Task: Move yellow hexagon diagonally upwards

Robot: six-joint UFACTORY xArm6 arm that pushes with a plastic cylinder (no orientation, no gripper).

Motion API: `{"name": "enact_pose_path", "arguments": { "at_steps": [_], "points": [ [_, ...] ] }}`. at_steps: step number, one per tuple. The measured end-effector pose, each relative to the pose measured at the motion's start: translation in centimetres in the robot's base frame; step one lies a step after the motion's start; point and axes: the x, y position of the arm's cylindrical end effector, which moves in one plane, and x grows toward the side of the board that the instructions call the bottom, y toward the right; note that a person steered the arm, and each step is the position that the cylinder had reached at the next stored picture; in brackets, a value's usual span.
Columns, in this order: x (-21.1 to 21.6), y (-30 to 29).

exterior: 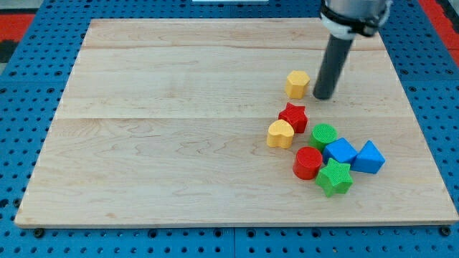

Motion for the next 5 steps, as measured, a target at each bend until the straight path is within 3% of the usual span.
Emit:
{"name": "enact_pose_path", "arguments": {
  "at_steps": [3, 5],
  "points": [
    [0.2, -7.3],
    [-2.4, -5.5]
  ]
}}
